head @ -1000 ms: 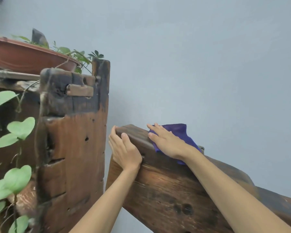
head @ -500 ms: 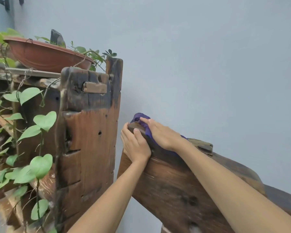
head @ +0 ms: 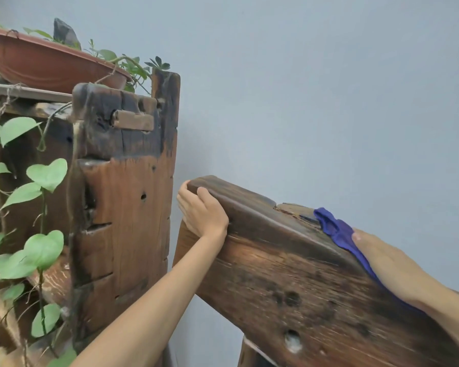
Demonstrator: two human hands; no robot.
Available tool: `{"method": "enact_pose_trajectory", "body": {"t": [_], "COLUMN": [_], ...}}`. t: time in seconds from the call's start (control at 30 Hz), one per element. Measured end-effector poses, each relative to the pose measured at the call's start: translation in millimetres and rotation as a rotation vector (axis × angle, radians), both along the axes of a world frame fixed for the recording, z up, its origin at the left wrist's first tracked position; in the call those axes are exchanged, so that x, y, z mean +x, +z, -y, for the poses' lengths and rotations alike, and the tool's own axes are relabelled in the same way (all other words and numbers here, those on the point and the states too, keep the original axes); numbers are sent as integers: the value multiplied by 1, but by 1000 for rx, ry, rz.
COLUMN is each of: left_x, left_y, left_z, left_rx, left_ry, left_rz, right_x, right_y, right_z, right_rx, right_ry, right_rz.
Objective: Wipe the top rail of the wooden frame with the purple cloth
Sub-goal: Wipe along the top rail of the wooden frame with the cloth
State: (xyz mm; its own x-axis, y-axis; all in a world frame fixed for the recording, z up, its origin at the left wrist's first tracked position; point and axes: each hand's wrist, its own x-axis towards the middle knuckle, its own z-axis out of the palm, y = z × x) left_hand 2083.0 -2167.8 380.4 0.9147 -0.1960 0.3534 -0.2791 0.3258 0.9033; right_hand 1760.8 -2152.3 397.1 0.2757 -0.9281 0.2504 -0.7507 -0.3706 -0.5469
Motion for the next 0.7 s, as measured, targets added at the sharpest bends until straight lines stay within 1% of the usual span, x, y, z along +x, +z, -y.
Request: {"method": "enact_pose_trajectory", "body": {"t": [0.1, 0.13, 0.3, 0.37, 0.43, 0.47, 0.5, 0.6, 0.63, 0.7], "left_x": [1, 1, 2, 2, 2, 2, 1, -1, 0, 0], "left_y": [-6, -8, -10, -11, -11, -11, -11, -13, -13, -11], "left_z": [8, 10, 13, 13, 13, 13, 12, 10, 9, 9], "left_rx": [-11, -20, -33, -39, -43, -49, -53, -108, -126, -155], "left_ry": [58, 63, 55, 50, 41, 37, 38, 59, 61, 54], "left_rz": [53, 61, 75, 73, 73, 70, 69, 84, 85, 82], "right_x": [28, 34, 54, 72, 99, 118, 139, 214, 241, 292], "right_y": [8, 10, 14, 14, 16, 21, 29, 56, 63, 69], "right_z": [9, 12, 2, -4, -4, -1, 6, 37, 46, 54], "right_rx": [-66, -82, -79, -142, -287, -324, -304, -113, -95, -124], "right_ry": [20, 14, -69, -62, 19, 84, 147, 331, 393, 506], "right_rz": [-195, -229, -303, -332, -379, -389, -365, -298, -291, -302]}}
